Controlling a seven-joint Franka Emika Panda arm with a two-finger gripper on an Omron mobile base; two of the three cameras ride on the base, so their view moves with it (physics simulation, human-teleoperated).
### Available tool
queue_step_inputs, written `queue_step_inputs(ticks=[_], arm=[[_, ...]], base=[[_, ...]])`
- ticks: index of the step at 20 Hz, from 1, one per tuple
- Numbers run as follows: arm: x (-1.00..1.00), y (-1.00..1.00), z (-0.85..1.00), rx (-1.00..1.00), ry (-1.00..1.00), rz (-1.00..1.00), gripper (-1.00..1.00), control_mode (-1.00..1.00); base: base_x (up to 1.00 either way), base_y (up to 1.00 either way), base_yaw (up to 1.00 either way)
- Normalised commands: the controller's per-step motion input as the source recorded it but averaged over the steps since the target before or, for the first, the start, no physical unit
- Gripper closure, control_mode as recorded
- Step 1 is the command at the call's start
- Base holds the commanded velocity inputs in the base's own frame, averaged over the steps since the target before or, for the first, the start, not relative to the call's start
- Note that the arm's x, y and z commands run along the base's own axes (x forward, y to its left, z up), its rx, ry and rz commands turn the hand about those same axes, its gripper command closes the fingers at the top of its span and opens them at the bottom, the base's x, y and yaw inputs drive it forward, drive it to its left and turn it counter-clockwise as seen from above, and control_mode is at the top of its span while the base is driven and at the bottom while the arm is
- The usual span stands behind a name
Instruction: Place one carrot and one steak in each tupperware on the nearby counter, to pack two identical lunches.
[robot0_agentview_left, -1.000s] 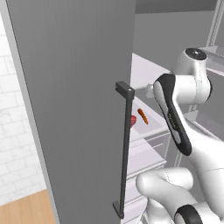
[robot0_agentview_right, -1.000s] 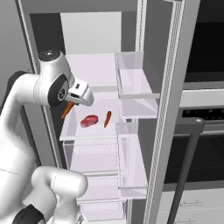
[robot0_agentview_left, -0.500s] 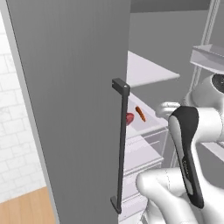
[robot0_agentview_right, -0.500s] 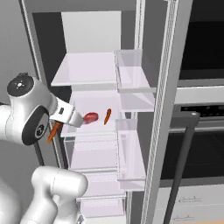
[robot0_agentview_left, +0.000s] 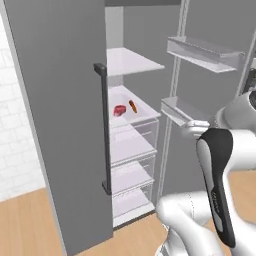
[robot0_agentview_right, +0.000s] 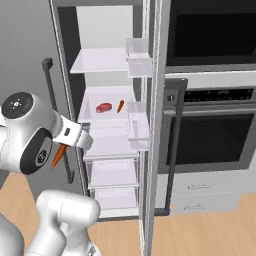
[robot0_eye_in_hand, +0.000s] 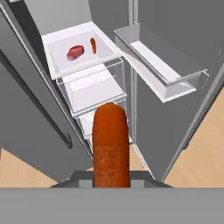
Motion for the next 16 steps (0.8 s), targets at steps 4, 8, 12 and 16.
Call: queue_step_inputs(ticks=[4, 8, 12, 16], arm=[[0.0, 0.0, 0.0, 0.0, 0.0, 0.0, 1.0, 1.0], [0.0, 0.0, 0.0, 0.0, 0.0, 0.0, 1.0, 1.0], [0.0, 0.0, 0.0, 0.0, 0.0, 0.0, 1.0, 1.0], [0.0, 0.0, 0.0, 0.0, 0.0, 0.0, 1.0, 1.0]], base=[[-0.83, -0.6, -0.46], [-0.17, -0.31, -0.81], [0.0, -0.07, -0.91], [0.28, 0.1, -0.78]])
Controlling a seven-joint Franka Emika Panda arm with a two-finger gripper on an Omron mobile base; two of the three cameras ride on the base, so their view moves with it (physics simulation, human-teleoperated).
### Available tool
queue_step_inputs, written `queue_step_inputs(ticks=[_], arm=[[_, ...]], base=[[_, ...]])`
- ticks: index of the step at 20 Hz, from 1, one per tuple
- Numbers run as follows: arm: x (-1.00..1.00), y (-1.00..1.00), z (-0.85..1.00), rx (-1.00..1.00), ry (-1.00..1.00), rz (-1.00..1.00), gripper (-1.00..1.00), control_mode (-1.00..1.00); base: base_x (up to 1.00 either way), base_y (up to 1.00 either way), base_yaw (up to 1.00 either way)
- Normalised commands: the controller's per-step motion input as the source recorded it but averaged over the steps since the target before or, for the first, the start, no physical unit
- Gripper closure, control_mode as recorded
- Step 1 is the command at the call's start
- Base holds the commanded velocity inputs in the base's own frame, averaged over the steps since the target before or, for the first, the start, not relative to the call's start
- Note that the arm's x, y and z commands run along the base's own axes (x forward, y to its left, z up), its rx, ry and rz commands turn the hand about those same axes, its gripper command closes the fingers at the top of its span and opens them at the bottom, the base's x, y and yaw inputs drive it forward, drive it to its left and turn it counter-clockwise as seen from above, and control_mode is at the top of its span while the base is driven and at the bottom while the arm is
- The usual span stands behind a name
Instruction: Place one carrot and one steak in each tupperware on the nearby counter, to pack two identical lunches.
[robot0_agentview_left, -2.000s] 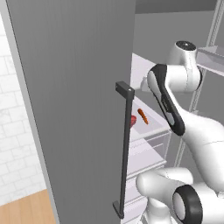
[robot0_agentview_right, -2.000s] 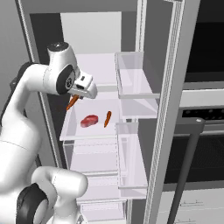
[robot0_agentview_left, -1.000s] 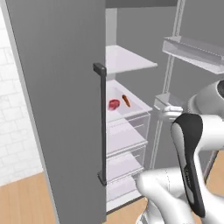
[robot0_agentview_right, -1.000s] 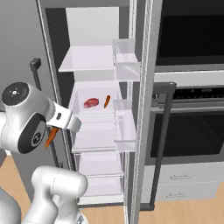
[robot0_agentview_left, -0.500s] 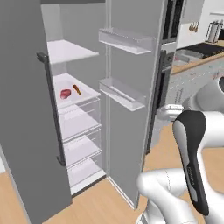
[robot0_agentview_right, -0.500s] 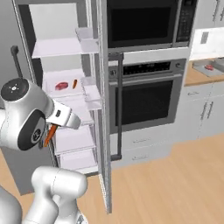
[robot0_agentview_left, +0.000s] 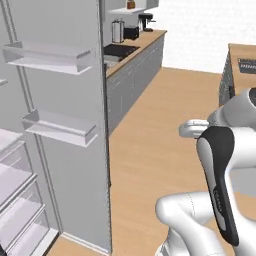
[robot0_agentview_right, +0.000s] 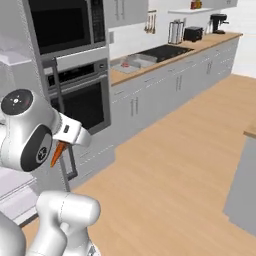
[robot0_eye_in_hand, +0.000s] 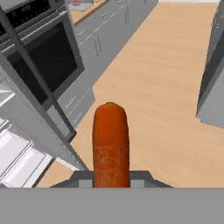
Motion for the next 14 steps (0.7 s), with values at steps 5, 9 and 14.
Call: queue_step_inputs(ticks=[5, 9, 14], arm=[[0.0, 0.0, 0.0, 0.0, 0.0, 0.0, 1.0, 1.0], [0.0, 0.0, 0.0, 0.0, 0.0, 0.0, 1.0, 1.0], [0.0, 0.0, 0.0, 0.0, 0.0, 0.0, 1.0, 1.0]], base=[[0.45, -0.12, -0.53], [0.86, -0.25, -0.26], [1.0, 0.0, -0.08]])
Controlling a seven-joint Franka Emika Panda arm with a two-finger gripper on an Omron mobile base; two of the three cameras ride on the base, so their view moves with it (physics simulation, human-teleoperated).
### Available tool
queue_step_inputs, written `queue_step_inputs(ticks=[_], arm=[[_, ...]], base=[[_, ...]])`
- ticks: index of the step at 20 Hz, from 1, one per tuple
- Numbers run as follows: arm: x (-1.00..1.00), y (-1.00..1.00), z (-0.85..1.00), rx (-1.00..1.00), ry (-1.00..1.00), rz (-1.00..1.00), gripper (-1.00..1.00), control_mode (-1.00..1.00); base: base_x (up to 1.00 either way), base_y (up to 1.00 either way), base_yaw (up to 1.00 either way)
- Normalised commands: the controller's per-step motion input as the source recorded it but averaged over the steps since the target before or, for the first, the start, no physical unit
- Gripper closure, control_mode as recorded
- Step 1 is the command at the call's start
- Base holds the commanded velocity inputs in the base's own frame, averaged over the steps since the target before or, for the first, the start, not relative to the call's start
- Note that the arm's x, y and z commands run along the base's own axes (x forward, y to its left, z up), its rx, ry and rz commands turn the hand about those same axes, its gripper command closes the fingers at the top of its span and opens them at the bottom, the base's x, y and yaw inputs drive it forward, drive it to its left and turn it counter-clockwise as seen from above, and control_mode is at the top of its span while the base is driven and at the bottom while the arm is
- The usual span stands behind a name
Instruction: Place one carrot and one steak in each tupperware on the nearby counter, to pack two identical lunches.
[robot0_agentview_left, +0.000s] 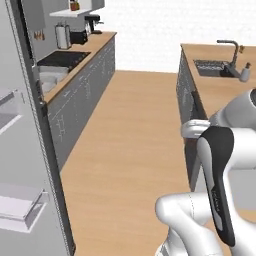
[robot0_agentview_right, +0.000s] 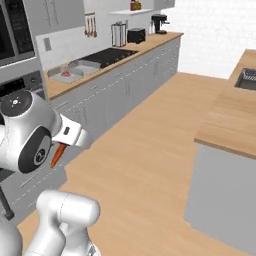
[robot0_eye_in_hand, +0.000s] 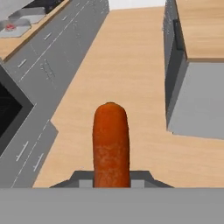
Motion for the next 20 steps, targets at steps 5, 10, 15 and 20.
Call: queue_step_inputs(ticks=[5, 10, 15, 20], arm=[[0.0, 0.0, 0.0, 0.0, 0.0, 0.0, 1.0, 1.0], [0.0, 0.0, 0.0, 0.0, 0.0, 0.0, 1.0, 1.0], [0.0, 0.0, 0.0, 0.0, 0.0, 0.0, 1.0, 1.0], [0.0, 0.0, 0.0, 0.0, 0.0, 0.0, 1.0, 1.0]], base=[[1.0, 0.12, 0.0], [1.0, 0.56, 0.0], [1.0, 0.65, 0.06], [1.0, 0.04, 0.21]])
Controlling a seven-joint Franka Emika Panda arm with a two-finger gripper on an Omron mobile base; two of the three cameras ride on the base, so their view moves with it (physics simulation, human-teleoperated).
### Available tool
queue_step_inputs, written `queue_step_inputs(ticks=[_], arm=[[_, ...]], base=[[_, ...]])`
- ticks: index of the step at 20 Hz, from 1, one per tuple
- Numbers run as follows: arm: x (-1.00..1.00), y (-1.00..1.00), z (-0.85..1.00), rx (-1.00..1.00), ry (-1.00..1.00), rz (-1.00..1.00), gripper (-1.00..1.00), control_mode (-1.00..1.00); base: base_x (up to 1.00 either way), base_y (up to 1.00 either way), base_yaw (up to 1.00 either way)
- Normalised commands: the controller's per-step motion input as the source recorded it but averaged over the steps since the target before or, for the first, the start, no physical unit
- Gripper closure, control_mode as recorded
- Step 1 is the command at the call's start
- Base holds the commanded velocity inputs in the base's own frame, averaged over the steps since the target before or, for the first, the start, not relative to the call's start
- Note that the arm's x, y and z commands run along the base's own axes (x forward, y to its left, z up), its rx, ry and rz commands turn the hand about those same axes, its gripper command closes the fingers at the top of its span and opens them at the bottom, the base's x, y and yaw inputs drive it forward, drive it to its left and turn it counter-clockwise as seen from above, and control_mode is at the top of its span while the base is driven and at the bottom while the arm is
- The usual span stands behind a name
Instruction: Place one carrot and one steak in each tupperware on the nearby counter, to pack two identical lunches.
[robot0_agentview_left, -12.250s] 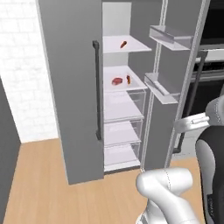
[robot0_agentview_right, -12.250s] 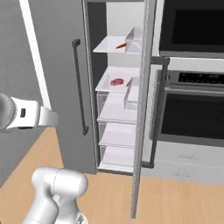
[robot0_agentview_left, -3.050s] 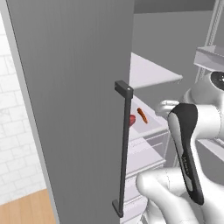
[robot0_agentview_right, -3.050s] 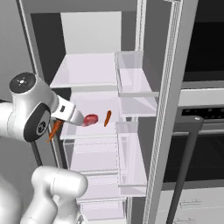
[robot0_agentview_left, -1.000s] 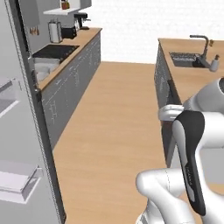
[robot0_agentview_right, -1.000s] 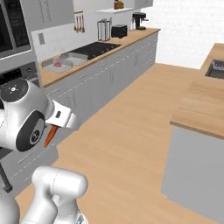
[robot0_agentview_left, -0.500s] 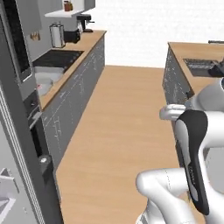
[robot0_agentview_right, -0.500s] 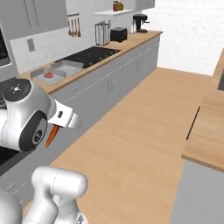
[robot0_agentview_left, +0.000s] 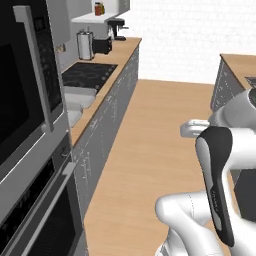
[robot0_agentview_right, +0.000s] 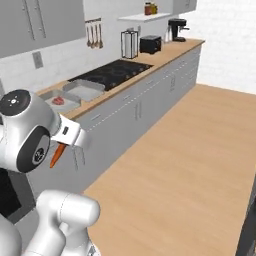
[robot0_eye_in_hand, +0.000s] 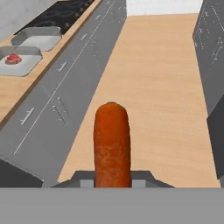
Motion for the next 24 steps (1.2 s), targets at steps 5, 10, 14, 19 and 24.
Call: queue_step_inputs(ticks=[5, 10, 14, 19, 24], arm=[[0.0, 0.0, 0.0, 0.0, 0.0, 0.0, 1.0, 1.0], [0.0, 0.0, 0.0, 0.0, 0.0, 0.0, 1.0, 1.0], [0.0, 0.0, 0.0, 0.0, 0.0, 0.0, 1.0, 1.0], [0.0, 0.0, 0.0, 0.0, 0.0, 0.0, 1.0, 1.0], [0.0, 0.0, 0.0, 0.0, 0.0, 0.0, 1.0, 1.0]], base=[[1.0, 0.0, 0.25], [1.0, 0.0, 0.3], [0.97, 0.0, 0.52], [0.75, 0.0, 0.69], [0.31, -0.19, 0.82]])
